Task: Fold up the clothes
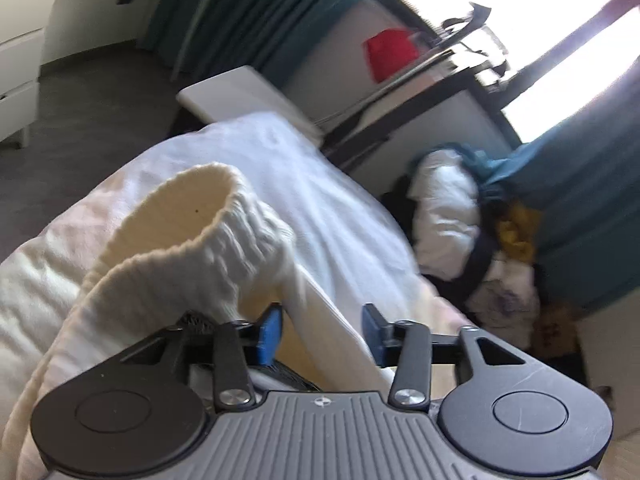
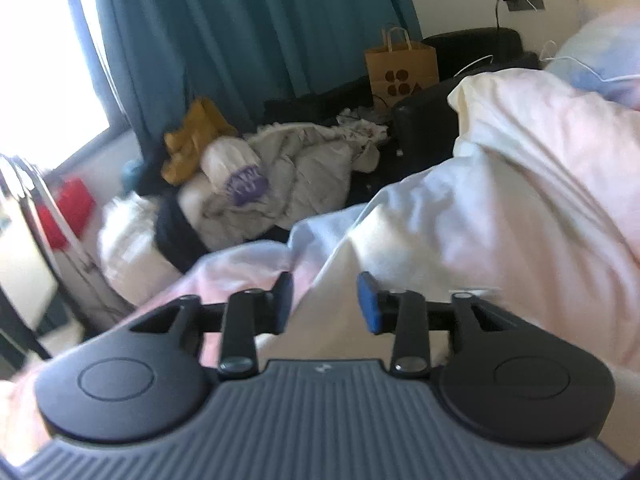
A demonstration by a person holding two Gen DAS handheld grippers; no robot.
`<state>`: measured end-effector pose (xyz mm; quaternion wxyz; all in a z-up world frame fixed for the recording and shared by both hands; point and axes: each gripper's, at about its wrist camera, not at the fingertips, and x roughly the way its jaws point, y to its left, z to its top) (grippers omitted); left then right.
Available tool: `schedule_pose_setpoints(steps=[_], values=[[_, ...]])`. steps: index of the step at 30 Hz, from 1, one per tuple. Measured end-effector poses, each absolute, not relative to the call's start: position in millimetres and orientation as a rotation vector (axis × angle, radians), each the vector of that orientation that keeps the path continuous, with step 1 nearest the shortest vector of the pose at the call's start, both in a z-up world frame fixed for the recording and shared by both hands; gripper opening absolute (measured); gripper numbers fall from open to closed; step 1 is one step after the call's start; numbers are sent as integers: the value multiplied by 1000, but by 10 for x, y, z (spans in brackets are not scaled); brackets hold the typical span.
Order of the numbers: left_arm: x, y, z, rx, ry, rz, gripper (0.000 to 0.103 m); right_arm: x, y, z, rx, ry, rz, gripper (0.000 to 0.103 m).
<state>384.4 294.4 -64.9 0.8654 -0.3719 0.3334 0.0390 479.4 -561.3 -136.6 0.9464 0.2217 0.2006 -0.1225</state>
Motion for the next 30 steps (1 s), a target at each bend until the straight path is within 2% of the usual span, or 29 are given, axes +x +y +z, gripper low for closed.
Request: schedule_pose_setpoints(steps=[4,6,7,9,14,18,23,25,26,27,29,30], values=[[3241,2969,-461,-800,632,30,74,4133,-5917,-1124,545,360,-252,62],[2905,2976,-456,-839,610,22,83,3771,-6115,-1103,641,346,-270,64],[2732,2977,-495,-871,602,23,84,3573,-6198,-1112,685,328,-279,68],[2384,2979,-573,-936,587,25,88,3209,-6365,-1206,795,297,-274,70],[1891,2993,-950,-1096,581,42,88,2839,-6555,-1774,1089,368,-202,70],[1973,3025,-1203,-1150,609,95,88,3046,-6419,-1993,1086,430,-152,70],[2327,3014,-1346,-1152,559,180,88,3408,-6356,-2243,1074,469,-181,70],[2446,2992,-1429,-1173,551,200,83,3448,-6391,-2346,1112,429,-181,69],[2495,2988,-1442,-1177,543,219,79,3434,-6406,-2365,1122,393,-195,60],[2526,2999,-1444,-1195,521,237,71,3418,-6407,-2356,1118,360,-217,55],[2553,3034,-1441,-1222,496,255,53,3428,-6382,-2287,1083,352,-251,31],[2562,3052,-1427,-1221,492,265,32,3433,-6345,-2221,1049,357,-269,25]])
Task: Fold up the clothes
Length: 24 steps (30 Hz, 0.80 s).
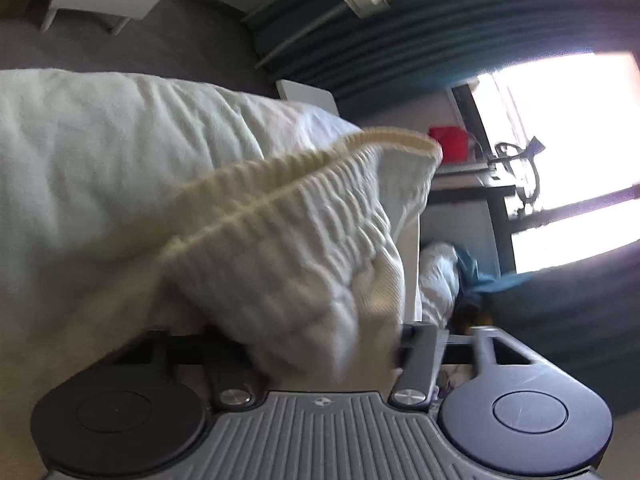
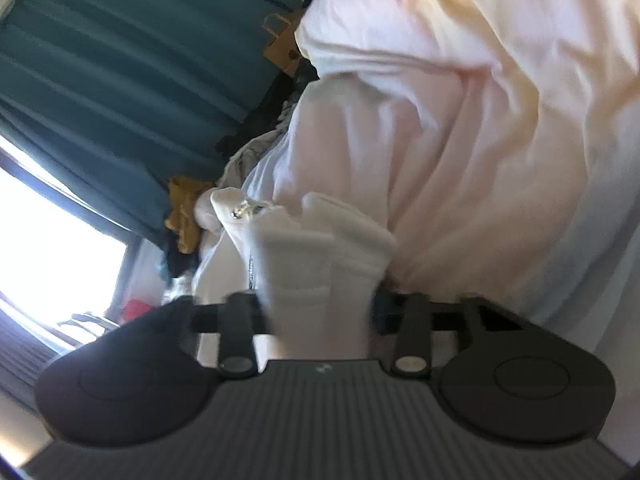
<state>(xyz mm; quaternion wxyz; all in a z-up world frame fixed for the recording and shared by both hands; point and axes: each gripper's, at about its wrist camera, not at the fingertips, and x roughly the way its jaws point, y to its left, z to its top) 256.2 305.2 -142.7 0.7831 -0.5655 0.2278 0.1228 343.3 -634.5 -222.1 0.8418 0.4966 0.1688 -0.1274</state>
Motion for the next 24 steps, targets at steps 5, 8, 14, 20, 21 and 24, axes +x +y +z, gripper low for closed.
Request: schedule_pose_setpoints(steps=[5,8,14,20,21,24], values=[[2480,3036,-1103,-1146,442,262,14,3275,-6161,-1794,991,308,-325,14],[2325,3038,-805,-1132,412,239,13,3016,-6051,-1646,1034,278,-339,12],[1837,3306,-221,-1036,421,229,13,2320,-5851,-1615,1200,215,-337,12],[1028,3726,-67,-994,478,234,13,1516,-5624,-1972,1357,225,-419,12],[925,3758,-117,-981,494,239,13,1400,-5551,-2010,1345,237,-459,12],[686,3850,-350,-952,574,262,13,1242,-5359,-2049,1270,283,-572,12]])
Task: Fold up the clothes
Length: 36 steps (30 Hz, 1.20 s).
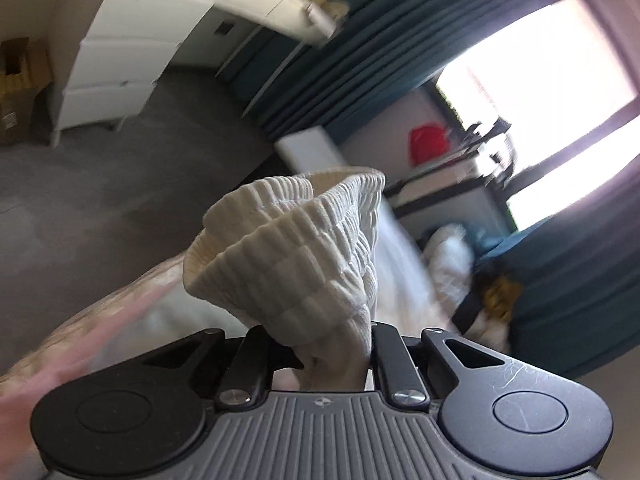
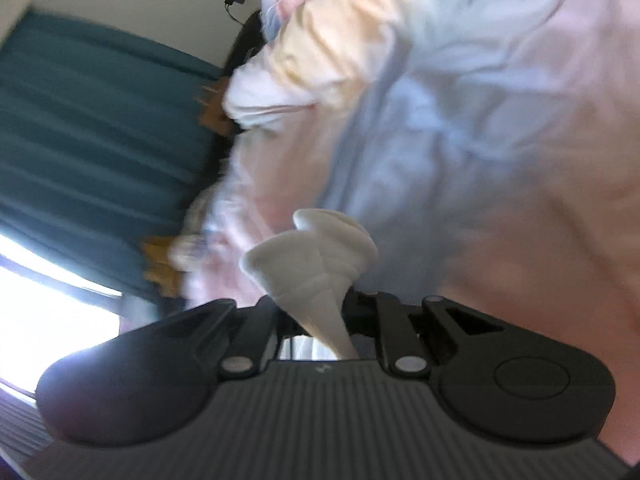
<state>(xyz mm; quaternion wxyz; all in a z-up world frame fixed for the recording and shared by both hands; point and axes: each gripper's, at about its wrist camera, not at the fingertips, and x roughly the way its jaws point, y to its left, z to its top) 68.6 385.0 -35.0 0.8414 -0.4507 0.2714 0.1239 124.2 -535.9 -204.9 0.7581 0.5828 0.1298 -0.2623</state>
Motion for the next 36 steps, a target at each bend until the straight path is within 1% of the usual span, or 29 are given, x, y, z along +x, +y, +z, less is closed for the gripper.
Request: schedule_pose_setpoints(steps=[3,6,8,9,10,11,12,13,14,16,17,21,24,28,32,36], values=[[500,3910,-625,-975,600,309,15,1167,-5352,-2108,1352,264,-612,12],[395,3952,-723,-966,599,289,19,1237,-5321,-2083,1190,320,-613,12],[330,3956,-735,-957,604,274,23,1246,-5321,-2126,1162,350,-615,12],[303,3949,-736,-955,605,265,27,1211,-5313,-2153,1177,349,-609,12],[287,3905,-750,-941,621,264,35,1191,-5311,-2178,1185,351,-605,12],[272,3860,-763,-927,636,262,41,1196,-5315,-2192,1182,358,-604,12],[235,3819,-744,-900,654,262,51,1197,-5308,-2194,1177,362,-603,12],[197,3753,-726,-876,663,261,57,1195,-5302,-2197,1176,364,-603,12],[160,3687,-707,-851,672,261,61,1188,-5299,-2201,1182,362,-603,12],[40,3572,-610,-788,658,266,77,1187,-5289,-2193,1174,368,-604,12],[-36,3520,-539,-764,653,267,79,1190,-5283,-2186,1166,373,-605,12],[-269,3291,-201,-638,619,262,79,1201,-5254,-2147,1127,394,-609,12],[-223,3026,94,-486,571,268,81,1220,-5206,-2053,1051,406,-607,12],[8,2564,267,-357,537,209,81,1236,-5192,-2008,1010,405,-600,12],[363,1934,247,-321,538,113,81,1223,-5246,-2075,1041,408,-590,12],[759,1403,-86,-301,588,28,81,1248,-5251,-2095,1027,414,-581,12]])
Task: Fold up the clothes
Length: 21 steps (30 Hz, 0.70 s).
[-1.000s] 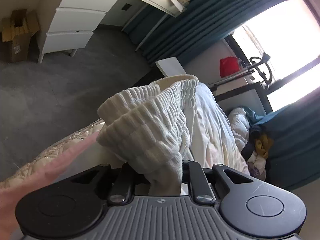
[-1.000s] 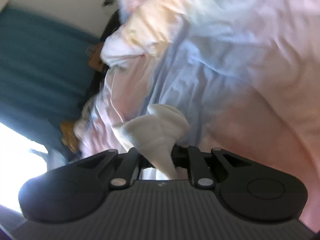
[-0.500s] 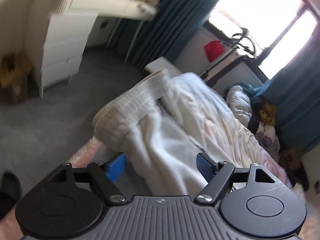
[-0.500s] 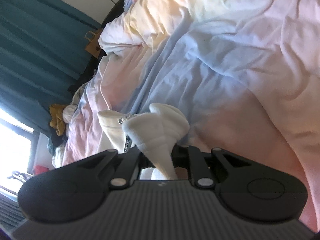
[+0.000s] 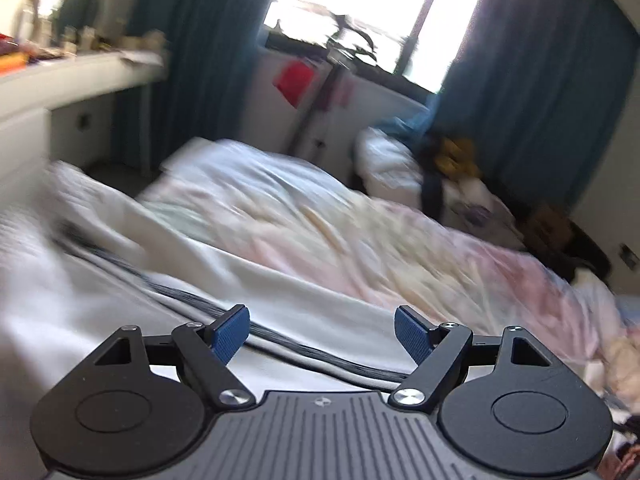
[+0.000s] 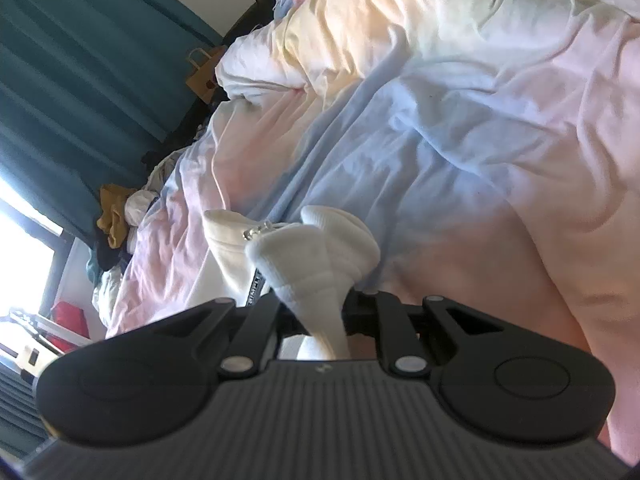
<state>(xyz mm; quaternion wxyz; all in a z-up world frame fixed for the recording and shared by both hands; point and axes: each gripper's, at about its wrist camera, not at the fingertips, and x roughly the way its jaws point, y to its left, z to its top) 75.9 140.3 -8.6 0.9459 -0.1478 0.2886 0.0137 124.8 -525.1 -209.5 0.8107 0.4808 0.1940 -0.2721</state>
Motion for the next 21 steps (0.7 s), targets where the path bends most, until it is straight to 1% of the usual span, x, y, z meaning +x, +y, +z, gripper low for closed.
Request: schedule_pose_setpoints(steps=[4,7,13,16,19,21], values=[[1141,909,-428,-240,636,-53,81,1255,-5234,-2082,1015,407,-580,12],[1308,693,-633,-176,659,-73,81,1240,-5248,-2095,1035,400,-577,12],[1453,663,-948,-143,719,-55,81,1213,-5260,-2115,1057,388,-568,12],[1464,662,-1005,-119,723,-57,81,1219,-5248,-2104,1048,387,-569,12],[1487,723,-1003,-179,710,-82,81,1226,-5230,-2063,1031,384,-568,12],[1492,703,-1022,-150,720,-76,81,1228,-5212,-2029,1020,377,-568,12]])
